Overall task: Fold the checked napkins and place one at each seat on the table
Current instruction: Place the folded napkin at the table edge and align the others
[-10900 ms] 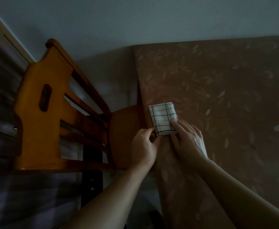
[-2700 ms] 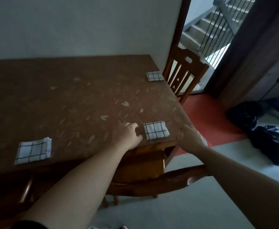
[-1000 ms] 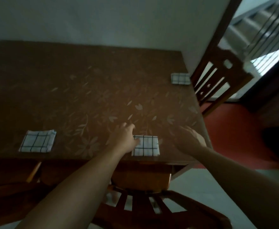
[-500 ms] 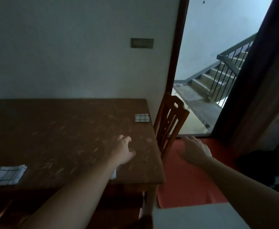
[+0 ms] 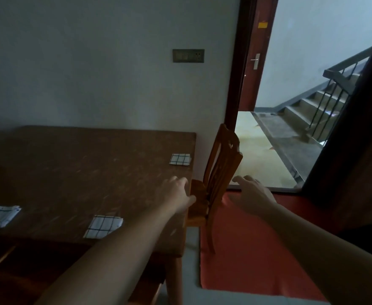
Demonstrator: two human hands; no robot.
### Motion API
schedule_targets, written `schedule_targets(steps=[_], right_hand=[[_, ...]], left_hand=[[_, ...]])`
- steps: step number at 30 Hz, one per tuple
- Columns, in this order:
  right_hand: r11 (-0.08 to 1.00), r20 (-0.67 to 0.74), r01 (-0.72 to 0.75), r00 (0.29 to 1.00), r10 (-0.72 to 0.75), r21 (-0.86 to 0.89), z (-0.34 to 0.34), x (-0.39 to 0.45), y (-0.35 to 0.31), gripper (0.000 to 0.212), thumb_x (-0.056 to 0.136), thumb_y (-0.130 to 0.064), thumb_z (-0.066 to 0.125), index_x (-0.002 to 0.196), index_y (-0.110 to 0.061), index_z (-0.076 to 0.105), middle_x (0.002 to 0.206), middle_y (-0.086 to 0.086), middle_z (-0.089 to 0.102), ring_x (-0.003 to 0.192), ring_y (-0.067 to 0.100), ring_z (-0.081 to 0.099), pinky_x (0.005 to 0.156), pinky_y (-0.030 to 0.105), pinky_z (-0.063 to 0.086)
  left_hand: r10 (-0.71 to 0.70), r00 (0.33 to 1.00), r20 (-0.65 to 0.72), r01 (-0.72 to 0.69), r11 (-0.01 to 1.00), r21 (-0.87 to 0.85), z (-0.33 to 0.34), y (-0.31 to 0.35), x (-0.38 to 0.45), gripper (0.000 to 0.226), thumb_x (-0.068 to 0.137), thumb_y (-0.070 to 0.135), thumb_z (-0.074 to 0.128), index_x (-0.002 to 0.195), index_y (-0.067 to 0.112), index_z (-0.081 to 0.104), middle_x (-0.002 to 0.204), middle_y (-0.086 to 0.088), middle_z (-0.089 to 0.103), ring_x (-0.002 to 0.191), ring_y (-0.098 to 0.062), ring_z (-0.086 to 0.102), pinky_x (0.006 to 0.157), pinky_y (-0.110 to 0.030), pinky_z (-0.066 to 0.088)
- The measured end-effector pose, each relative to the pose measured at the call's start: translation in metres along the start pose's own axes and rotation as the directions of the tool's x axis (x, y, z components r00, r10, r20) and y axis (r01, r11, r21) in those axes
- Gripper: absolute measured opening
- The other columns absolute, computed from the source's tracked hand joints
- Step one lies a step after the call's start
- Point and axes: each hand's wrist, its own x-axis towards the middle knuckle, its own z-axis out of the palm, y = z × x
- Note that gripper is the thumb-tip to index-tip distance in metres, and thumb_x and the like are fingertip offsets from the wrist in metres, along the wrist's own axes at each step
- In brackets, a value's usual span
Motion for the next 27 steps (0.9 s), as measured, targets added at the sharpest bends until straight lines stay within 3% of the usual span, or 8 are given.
schedule_targets(steps=[5, 10, 13, 16, 21, 25, 27], right_hand=[[0.996, 0.043, 0.073, 0.996, -0.075, 0.045, 0.013, 0.09, 0.046, 0.045, 0.085, -0.041, 0.054, 0.127, -0.026, 0.05, 0.121, 0.002, 0.056, 0.107, 0.022, 0.056, 0.086, 0.039, 0.051], [0.977, 0.07, 0.184, 0.979, -0.192, 0.103, 0.012, 0.187, 0.09, 0.039, 0.082, -0.045, 0.052, 0.118, -0.031, 0.051, 0.108, -0.002, 0.058, 0.093, 0.018, 0.061, 0.078, 0.038, 0.055], [0.962, 0.03, 0.272, 0.961, -0.273, 0.036, 0.005, 0.243, 0.109, 0.045, 0.084, -0.043, 0.055, 0.126, -0.029, 0.051, 0.112, 0.0, 0.059, 0.103, 0.022, 0.059, 0.09, 0.038, 0.047], [0.949, 0.025, 0.317, 0.948, -0.317, 0.002, 0.003, 0.305, 0.133, 0.044, 0.086, -0.044, 0.057, 0.127, -0.028, 0.052, 0.116, -0.001, 0.059, 0.112, 0.023, 0.056, 0.095, 0.037, 0.038], [0.897, 0.1, 0.436, 0.891, -0.442, 0.078, 0.014, 0.404, 0.163, 0.05, 0.087, -0.043, 0.054, 0.134, -0.025, 0.049, 0.126, 0.001, 0.057, 0.116, 0.023, 0.056, 0.099, 0.039, 0.041], [0.833, 0.177, 0.538, 0.814, -0.553, 0.127, 0.017, 0.459, 0.165, 0.049, 0.091, -0.04, 0.053, 0.137, -0.023, 0.046, 0.131, 0.002, 0.056, 0.12, 0.023, 0.054, 0.103, 0.041, 0.041], [0.789, 0.222, 0.597, 0.757, -0.614, 0.145, 0.021, 0.483, 0.159, 0.05, 0.093, -0.041, 0.05, 0.138, -0.023, 0.044, 0.13, 0.003, 0.057, 0.117, 0.023, 0.055, 0.097, 0.037, 0.043]], left_hand=[[-0.063, 0.997, 0.039, 0.067, 0.99, -0.121, 0.044, 0.042, 0.092, 0.059, 0.081, 0.053, 0.056, 0.133, 0.028, 0.048, 0.133, 0.002, 0.048, 0.12, -0.02, 0.048, 0.098, -0.041, 0.045], [-0.102, 0.993, -0.06, 0.092, 0.984, -0.154, 0.056, 0.071, 0.174, 0.053, 0.081, 0.051, 0.055, 0.127, 0.024, 0.054, 0.126, 0.004, 0.052, 0.115, -0.017, 0.049, 0.094, -0.035, 0.045], [-0.178, 0.98, -0.089, 0.163, 0.974, -0.155, 0.053, 0.074, 0.216, 0.053, 0.084, 0.049, 0.057, 0.128, 0.021, 0.054, 0.125, 0.002, 0.055, 0.114, -0.016, 0.051, 0.091, -0.03, 0.045], [-0.274, 0.955, -0.109, 0.257, 0.955, -0.149, 0.054, 0.075, 0.253, 0.052, 0.084, 0.049, 0.057, 0.129, 0.022, 0.053, 0.128, 0.002, 0.053, 0.117, -0.018, 0.05, 0.093, -0.033, 0.045], [-0.506, 0.853, -0.129, 0.495, 0.862, -0.109, 0.061, 0.083, 0.295, 0.058, 0.083, 0.055, 0.054, 0.133, 0.027, 0.049, 0.132, 0.002, 0.05, 0.119, -0.022, 0.051, 0.098, -0.044, 0.046], [-0.668, 0.733, -0.125, 0.657, 0.744, -0.122, 0.062, 0.096, 0.304, 0.054, 0.083, 0.054, 0.053, 0.13, 0.027, 0.051, 0.126, 0.002, 0.052, 0.115, -0.021, 0.052, 0.095, -0.042, 0.048], [-0.732, 0.669, -0.125, 0.72, 0.681, -0.133, 0.062, 0.097, 0.31, 0.052, 0.085, 0.054, 0.052, 0.129, 0.028, 0.051, 0.123, 0.002, 0.052, 0.113, -0.021, 0.052, 0.093, -0.041, 0.047]])
